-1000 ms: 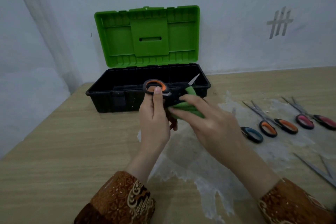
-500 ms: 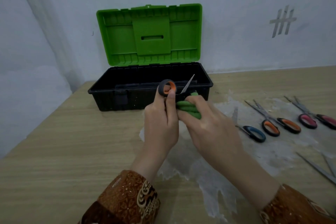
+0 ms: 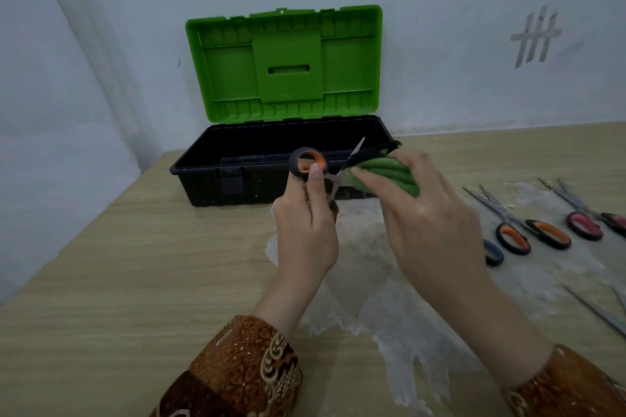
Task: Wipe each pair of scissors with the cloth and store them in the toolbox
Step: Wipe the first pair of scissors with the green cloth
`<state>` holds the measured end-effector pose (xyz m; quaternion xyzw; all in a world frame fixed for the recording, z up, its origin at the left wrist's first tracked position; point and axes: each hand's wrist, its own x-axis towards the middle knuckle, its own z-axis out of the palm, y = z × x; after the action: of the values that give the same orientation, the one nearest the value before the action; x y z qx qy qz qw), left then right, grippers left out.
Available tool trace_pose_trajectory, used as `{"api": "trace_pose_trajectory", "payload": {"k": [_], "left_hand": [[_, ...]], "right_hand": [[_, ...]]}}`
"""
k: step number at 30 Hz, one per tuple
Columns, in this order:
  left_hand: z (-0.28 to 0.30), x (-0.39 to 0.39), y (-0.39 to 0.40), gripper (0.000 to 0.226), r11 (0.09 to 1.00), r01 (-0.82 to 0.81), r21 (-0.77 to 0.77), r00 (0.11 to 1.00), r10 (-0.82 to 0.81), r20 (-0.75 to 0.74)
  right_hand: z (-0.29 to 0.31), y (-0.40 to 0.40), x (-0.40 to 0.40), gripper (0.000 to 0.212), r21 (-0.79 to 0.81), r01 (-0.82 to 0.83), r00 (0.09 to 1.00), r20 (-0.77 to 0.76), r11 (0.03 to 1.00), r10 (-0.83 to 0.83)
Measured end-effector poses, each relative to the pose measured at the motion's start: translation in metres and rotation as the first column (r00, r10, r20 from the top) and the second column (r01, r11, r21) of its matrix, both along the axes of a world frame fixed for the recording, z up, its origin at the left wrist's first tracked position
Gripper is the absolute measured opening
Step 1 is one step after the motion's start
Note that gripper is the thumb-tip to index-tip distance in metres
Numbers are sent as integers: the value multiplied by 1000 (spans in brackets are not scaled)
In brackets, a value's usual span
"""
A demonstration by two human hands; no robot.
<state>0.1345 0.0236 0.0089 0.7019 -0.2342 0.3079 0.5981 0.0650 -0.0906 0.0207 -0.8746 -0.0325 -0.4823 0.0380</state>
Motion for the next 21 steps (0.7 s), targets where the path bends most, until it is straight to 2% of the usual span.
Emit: {"api": "trace_pose_trajectory", "payload": {"k": [3,6,9,12,15,19,21], "left_hand": [[1,-2,-2,28,999,18,-36,1000,-18,8],[1,-3,-3,28,996,51,-73,998,-53,-28],[0,-4,-4,29,990,100,-102,994,-104,-41],[0,-6,-4,27,986,143,-89,989,-145,-17],[-1,-7,-5,27,978,197,-65,979,-199,-30],[0,-7,-6,29,977,180,-116,980,-188,-62],[3,-8,-5,33,957,177,-230,959,-220,-177]], "right_hand": [[-7,5,3,35,-75,-56,997,-53,996,52],[-5,0,5,36,20,29,999,-36,999,-28],[-3,-5,4,36,63,-39,999,24,997,37],[-7,-4,8,39,22,-46,998,-30,999,46],[-5,-13,10,44,97,34,999,-43,995,-30],[-6,-11,7,37,73,-164,985,-36,984,167],[-7,-6,7,36,54,-197,977,-69,979,200]]}}
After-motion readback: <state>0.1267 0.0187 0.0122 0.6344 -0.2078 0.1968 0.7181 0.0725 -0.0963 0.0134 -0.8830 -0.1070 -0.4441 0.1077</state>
